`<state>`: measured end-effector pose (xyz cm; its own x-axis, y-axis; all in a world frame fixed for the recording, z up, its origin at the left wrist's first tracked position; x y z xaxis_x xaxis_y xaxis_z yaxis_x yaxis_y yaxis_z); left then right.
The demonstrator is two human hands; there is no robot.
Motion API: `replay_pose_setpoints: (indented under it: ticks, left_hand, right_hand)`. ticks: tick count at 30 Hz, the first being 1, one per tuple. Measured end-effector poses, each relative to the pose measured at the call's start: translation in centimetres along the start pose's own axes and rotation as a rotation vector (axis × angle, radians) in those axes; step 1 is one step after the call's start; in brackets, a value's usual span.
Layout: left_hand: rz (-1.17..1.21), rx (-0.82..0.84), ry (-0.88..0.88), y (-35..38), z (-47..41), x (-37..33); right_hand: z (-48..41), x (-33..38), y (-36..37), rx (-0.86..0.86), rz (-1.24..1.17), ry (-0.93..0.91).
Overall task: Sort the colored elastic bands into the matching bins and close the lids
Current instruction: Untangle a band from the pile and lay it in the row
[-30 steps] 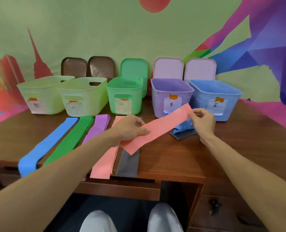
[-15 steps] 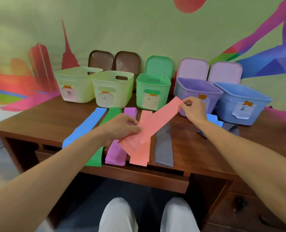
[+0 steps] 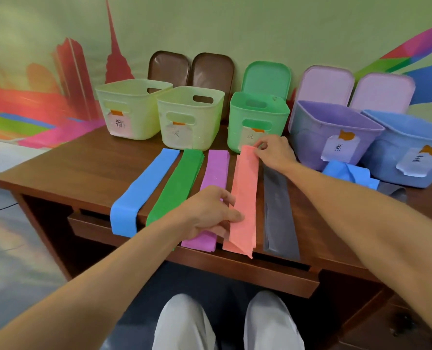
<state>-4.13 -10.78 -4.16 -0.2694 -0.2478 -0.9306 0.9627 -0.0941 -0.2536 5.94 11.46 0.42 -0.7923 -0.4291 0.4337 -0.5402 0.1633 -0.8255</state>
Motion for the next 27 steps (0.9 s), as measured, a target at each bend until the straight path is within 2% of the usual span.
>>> replay_pose_setpoints:
  ticks: [5,13,21,27]
  left_hand:
    - [-0.069,-0.054,-0.066,-0.3,-0.9,0.2]
    - [-0.268,-0.070,-0.073,0.0,-1.9,-0.3]
    - [-0.596,-0.146,-0.014,0.1,-2.2,-1.2]
    - [-0.948,-0.239,0.096,0.0,-1.7,-2.4]
  right_hand:
    - [-0.9,0.6,2.2,0.081,0.073,-0.040]
    - [-1.5,-0.5,3.5,0.070,0.132,-0.031]
    - [-1.2,-0.2,3.8,0.067,0.198,-0.021]
    - [-0.4,-0.2,0.7,0.027,0.124,-0.029]
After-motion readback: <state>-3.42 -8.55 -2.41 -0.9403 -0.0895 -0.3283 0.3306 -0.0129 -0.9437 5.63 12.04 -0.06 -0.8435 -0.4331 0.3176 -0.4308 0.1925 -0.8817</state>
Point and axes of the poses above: each hand's wrist, its own z-axis away from the middle knuckle, its own y-axis out of the palm, x = y × z, the point moved 7 cm from there along -z, towards the middle knuckle, and after that the axes turned 4 degrees about y, right-handed, at the moved point
